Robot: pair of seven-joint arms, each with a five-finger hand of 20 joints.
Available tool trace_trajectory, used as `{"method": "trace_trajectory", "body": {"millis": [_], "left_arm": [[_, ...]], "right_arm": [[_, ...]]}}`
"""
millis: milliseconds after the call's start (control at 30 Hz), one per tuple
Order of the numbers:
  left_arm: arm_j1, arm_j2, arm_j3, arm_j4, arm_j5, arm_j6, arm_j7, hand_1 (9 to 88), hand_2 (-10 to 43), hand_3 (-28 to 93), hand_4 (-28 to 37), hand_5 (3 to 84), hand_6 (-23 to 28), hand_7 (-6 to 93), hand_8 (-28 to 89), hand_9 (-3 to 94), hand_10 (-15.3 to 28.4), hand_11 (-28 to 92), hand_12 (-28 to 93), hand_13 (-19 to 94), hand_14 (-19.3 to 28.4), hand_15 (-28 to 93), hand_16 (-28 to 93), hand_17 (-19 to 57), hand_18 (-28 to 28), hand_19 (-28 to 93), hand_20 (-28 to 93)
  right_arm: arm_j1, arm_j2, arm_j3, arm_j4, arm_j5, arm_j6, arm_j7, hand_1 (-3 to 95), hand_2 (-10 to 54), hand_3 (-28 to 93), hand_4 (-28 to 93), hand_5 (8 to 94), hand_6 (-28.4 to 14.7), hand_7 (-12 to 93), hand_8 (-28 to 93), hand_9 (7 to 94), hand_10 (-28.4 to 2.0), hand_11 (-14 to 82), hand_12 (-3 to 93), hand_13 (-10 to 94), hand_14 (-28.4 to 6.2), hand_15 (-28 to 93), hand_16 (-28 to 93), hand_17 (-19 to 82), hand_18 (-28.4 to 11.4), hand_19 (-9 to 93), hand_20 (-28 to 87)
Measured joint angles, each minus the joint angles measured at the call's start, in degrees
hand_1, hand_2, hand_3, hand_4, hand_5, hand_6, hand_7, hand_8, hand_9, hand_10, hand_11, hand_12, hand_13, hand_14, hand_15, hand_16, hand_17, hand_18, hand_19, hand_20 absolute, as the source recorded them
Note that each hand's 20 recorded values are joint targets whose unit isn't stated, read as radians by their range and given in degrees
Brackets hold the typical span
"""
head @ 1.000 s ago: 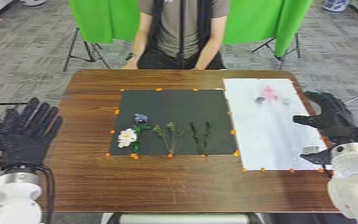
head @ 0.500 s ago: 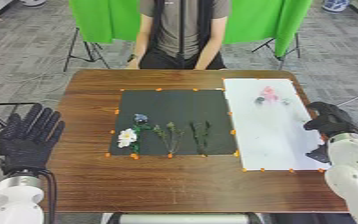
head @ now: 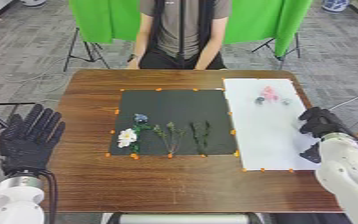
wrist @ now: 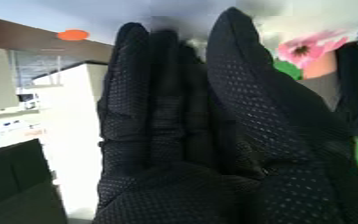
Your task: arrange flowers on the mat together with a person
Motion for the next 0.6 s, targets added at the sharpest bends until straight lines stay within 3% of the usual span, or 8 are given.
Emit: {"method": "trace_trajectory", "body": {"millis": [133,233,367,600], "left_arm": [[-0.13,0.01,0.20,0.00,0.08,0.07,-0.18,30.8,14.6,71,-28.3,45.1,7.1,19.8,-12,41.1,14.8,22,8,30,13.3,31,-10,-3.9,12.3,36,10],[-0.24,0.01,0.28,0.00,0.19,0.08,-0.38,30.7,14.5,71,-28.3,45.1,7.2,19.8,-12,41.0,14.8,22,8,30,13.4,31,-10,-4.0,12.3,36,10],[-0.35,0.01,0.38,0.02,0.23,0.08,-0.43,30.7,14.5,71,-28.3,45.1,7.2,19.7,-12,41.0,14.8,22,8,30,13.6,31,-10,-4.1,12.4,36,10],[-0.49,0.01,0.38,0.09,0.39,0.08,-0.75,30.7,14.5,71,-28.3,45.1,7.3,19.6,-12,41.0,14.7,22,8,30,13.6,31,-10,-4.1,12.5,36,10]], "right_arm": [[0.68,0.23,-2.90,0.91,-0.08,6.49,1.07,65.7,-8.5,58,-28,57.6,2.6,38,-3,72.2,-7.1,11.5,43.0,63,-2.4,43,46,44,-8.8,69,29],[0.69,0.11,-3.47,1.01,-0.43,7.16,1.37,66.1,-6.7,55,-28,61.5,3.3,44,-1,76.2,-7.3,13.2,45.1,64,-2.9,43,48,41,-11.2,71,34],[1.13,0.14,-5.13,1.44,-2.70,8.00,1.85,66.1,-5.7,54,-28,63.0,3.4,47,0,78.3,-7.5,13.3,45.9,64,-3.5,44,48,39,-12.3,71,37],[1.18,-0.22,-7.06,0.99,-5.62,15.15,2.93,64.2,-6.2,58,-28,63.6,2.9,47,-1,79.0,-7.4,13.1,46.2,64,-3.6,44,48,39,-13.0,71,39]]}}
